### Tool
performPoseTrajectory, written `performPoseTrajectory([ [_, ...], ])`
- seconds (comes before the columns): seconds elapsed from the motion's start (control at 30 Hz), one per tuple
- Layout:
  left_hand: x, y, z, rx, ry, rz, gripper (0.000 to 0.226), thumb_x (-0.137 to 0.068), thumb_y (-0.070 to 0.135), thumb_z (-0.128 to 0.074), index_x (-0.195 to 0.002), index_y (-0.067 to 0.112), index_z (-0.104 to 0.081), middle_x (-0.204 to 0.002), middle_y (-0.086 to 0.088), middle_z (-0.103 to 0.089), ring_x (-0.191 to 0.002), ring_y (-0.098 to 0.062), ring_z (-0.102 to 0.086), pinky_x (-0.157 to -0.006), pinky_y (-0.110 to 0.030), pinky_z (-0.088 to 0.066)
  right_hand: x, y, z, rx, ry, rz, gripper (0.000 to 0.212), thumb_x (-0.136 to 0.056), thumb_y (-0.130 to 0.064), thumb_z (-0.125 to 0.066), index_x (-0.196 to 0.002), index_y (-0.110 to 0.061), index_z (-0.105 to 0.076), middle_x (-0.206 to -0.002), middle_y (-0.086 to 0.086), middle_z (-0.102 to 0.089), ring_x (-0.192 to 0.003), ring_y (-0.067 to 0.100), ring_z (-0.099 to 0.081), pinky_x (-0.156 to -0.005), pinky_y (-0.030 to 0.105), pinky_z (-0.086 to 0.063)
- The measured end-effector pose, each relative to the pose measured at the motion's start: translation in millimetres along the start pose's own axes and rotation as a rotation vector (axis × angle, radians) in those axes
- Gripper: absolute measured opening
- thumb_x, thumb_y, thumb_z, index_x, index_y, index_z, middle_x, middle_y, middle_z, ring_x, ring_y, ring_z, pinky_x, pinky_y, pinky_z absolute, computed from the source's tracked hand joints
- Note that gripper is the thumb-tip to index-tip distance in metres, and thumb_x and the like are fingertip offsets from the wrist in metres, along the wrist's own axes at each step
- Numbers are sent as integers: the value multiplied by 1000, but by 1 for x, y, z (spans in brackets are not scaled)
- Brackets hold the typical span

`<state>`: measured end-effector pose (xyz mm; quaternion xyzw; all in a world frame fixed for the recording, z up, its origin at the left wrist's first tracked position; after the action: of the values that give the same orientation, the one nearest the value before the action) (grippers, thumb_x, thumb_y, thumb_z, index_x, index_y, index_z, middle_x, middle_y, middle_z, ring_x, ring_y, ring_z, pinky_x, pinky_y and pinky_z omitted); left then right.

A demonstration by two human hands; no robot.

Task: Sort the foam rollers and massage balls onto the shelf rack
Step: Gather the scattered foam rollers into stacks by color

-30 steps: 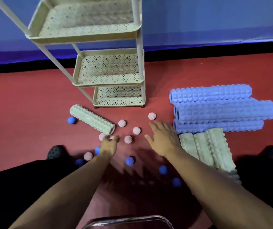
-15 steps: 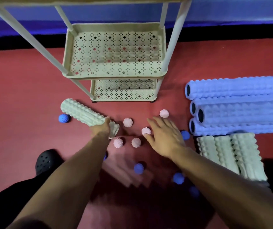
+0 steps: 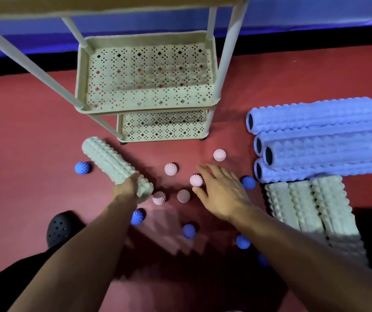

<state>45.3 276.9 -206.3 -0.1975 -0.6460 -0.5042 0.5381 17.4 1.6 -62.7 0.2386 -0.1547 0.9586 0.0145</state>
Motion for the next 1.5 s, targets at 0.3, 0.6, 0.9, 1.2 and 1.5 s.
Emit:
performPoseTrajectory([
  [0.3, 150, -58, 8, 25, -293, -33, 15, -93, 9, -66, -105, 1, -62, -79, -14, -64, -59, -23, -65, -54, -33, -58, 75, -35, 47, -116, 81, 22, 63, -100, -49, -44, -156, -27, -27, -159, -2, -33, -143, 24, -36, -118, 38, -27],
  [0.6, 296, -134, -58, 38, -639, -51, 36, -85, 9, -77, -115, -4, -64, -92, -19, -61, -75, -28, -62, -72, -45, -55, 168, 26, 76, -438, 121, -148, 63, -99, -50, -50, -154, -23, -35, -154, 3, -45, -140, 22, -43, -113, 35, -35],
  [0.9, 398, -198, -136, -548, -720, -513, 41, -89, 16, -76, -118, 16, -47, -114, -1, -70, -93, -1, -70, -76, -15, -55, 228, 132, 84, -961, 190, -315, 69, -86, -53, -71, -144, -31, -39, -129, -9, -63, -111, 15, -65, -100, 42, -51],
  [1.2, 372, -261, -188, -939, -750, -585, 87, -68, 58, -82, -132, 23, -34, -132, 3, -48, -123, -5, -53, -99, -26, -49, 243, 232, 66, -1249, 330, -446, 70, -72, -47, -84, -128, -25, -49, -113, -5, -71, -100, 13, -71, -93, 44, -58],
  [1.5, 290, -316, -198, -1353, -753, -450, 66, -73, 68, -73, -126, 31, -60, -120, 5, -68, -107, -12, -67, -96, -39, -54, 233, 285, 19, -926, 208, -572, 77, -76, -41, -82, -139, -26, -40, -118, -10, -58, -108, 17, -61, -96, 38, -50],
])
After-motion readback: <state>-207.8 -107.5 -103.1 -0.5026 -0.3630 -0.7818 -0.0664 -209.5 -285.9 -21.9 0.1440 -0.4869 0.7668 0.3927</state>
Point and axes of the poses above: each hand's wrist, its own x-axis away from the middle knuckle, its own z-axis out of the back of the hand, y = z × x, the point moved 9 cm from there along -x, towards the middle knuckle
